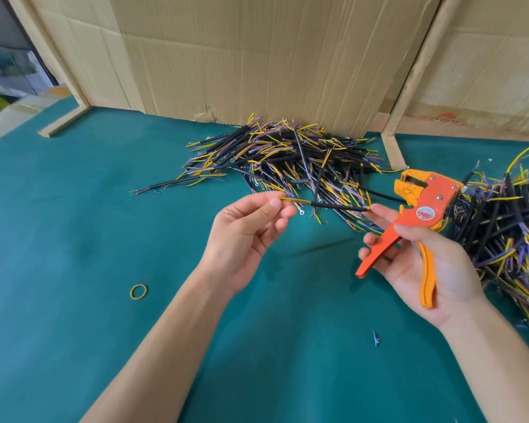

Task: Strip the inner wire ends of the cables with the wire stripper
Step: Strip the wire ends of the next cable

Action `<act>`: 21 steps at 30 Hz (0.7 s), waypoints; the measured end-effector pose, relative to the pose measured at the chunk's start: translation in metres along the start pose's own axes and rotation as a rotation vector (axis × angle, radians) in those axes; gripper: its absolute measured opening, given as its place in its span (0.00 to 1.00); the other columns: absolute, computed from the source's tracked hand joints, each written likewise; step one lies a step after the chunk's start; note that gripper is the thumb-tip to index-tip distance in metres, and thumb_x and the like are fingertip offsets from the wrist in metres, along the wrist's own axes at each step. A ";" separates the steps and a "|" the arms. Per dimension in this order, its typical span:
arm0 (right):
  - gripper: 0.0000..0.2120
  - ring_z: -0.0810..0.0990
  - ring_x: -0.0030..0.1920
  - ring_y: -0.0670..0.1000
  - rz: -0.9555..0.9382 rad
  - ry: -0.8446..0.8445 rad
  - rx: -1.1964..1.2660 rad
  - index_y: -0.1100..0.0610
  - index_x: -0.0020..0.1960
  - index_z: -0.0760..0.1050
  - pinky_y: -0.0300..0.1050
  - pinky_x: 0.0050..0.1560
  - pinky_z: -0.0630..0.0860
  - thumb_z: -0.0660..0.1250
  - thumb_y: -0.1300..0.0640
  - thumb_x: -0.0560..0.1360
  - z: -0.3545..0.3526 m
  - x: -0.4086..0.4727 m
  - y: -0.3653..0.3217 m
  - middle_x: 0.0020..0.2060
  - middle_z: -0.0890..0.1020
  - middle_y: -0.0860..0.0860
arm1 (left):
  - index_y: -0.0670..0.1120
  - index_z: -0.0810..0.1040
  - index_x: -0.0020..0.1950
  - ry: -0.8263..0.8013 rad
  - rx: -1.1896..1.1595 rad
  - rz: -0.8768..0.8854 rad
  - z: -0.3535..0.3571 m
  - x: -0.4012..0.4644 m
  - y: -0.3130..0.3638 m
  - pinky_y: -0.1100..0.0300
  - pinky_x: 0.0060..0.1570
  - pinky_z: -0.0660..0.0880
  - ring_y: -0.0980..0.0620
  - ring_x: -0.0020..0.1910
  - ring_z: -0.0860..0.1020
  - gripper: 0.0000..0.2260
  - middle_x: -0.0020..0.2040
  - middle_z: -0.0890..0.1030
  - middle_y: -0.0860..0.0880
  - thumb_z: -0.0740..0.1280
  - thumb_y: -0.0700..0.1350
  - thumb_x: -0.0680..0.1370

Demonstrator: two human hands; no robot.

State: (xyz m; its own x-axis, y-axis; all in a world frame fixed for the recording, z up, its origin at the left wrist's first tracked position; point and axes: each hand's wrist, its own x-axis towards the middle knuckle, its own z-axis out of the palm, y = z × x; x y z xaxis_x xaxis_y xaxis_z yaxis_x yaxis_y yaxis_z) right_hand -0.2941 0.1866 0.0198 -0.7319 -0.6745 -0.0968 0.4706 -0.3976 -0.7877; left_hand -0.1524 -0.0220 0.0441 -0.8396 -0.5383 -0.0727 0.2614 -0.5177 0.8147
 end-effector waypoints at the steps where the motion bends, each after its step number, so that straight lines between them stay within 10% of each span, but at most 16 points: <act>1: 0.22 0.82 0.44 0.56 -0.001 0.001 -0.001 0.65 0.65 0.79 0.52 0.47 0.81 0.67 0.60 0.72 0.000 0.000 0.000 0.61 0.82 0.60 | 0.40 0.85 0.45 -0.005 -0.012 -0.002 0.000 0.000 0.001 0.67 0.37 0.79 0.54 0.38 0.84 0.06 0.40 0.85 0.44 0.71 0.37 0.71; 21: 0.25 0.80 0.40 0.62 0.231 -0.397 -0.232 0.66 0.66 0.77 0.56 0.44 0.79 0.70 0.62 0.70 0.032 -0.021 0.012 0.67 0.77 0.65 | 0.49 0.72 0.45 0.162 -0.225 0.091 -0.011 0.008 0.014 0.57 0.43 0.82 0.43 0.46 0.85 0.08 0.46 0.84 0.41 0.64 0.39 0.82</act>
State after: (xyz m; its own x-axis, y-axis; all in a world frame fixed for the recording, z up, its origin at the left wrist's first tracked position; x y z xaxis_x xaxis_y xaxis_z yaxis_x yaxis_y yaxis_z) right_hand -0.2575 0.1762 0.0315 -0.3573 -0.9304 -0.0812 0.4436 -0.0926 -0.8915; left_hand -0.1502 -0.0408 0.0482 -0.7255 -0.6793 -0.1106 0.4465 -0.5869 0.6754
